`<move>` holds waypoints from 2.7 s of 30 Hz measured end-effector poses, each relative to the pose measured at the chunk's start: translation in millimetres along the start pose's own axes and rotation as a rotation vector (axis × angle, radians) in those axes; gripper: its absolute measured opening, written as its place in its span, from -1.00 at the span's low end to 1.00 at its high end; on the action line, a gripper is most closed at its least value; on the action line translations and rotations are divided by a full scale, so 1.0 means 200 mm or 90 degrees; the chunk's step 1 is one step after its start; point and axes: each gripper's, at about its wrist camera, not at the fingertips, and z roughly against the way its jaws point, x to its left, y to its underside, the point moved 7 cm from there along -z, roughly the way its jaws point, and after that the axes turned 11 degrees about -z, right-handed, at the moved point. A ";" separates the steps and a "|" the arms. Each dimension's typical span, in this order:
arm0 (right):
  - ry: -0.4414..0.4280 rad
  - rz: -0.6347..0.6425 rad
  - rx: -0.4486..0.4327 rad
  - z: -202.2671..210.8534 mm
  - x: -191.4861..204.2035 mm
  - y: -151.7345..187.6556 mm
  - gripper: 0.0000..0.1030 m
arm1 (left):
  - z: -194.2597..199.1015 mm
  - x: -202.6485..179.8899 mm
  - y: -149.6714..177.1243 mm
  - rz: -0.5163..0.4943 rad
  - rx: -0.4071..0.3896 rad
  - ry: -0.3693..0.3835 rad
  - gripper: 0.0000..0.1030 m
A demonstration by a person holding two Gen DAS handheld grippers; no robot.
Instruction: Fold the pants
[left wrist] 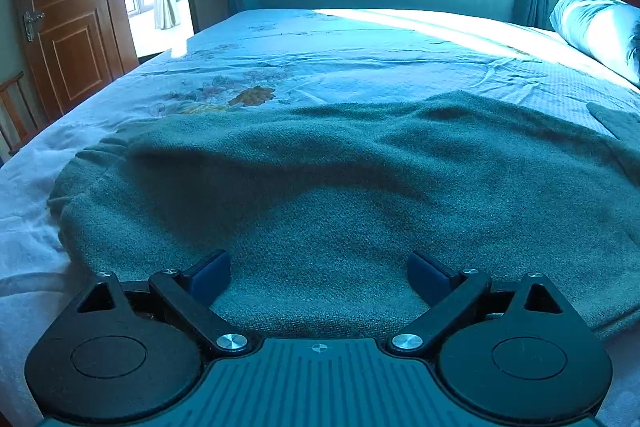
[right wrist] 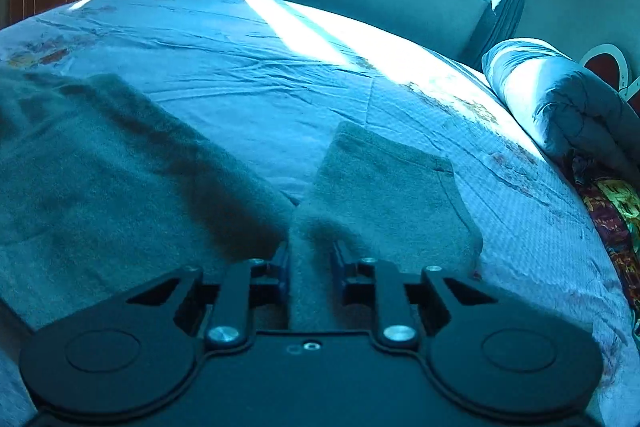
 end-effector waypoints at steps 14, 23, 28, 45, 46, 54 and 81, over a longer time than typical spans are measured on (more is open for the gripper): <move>-0.053 -0.499 -0.086 0.38 -0.71 0.43 -0.58 | 0.00 0.01 0.02 0.004 -0.007 0.006 0.91; 0.034 -0.364 -0.099 0.24 -0.79 0.16 0.00 | 0.00 0.01 0.02 0.011 -0.011 0.007 0.91; -0.028 -0.393 -0.073 0.09 -0.91 0.04 0.05 | -0.01 0.01 0.02 0.008 -0.010 0.005 0.95; -0.028 -0.627 -0.067 0.27 -1.22 0.58 -1.00 | 0.00 0.01 0.02 0.030 -0.013 -0.013 0.97; -0.030 -0.647 -0.062 0.26 -1.21 0.63 -1.00 | 0.00 0.01 0.02 0.030 -0.012 -0.012 0.97; -0.040 -0.712 -0.075 0.23 -1.32 0.64 -0.78 | -0.01 0.02 0.01 0.031 -0.002 -0.012 0.97; -0.145 -0.401 -0.361 0.93 -1.24 -0.25 -1.00 | 0.00 -0.03 -0.06 -0.082 0.034 -0.040 1.00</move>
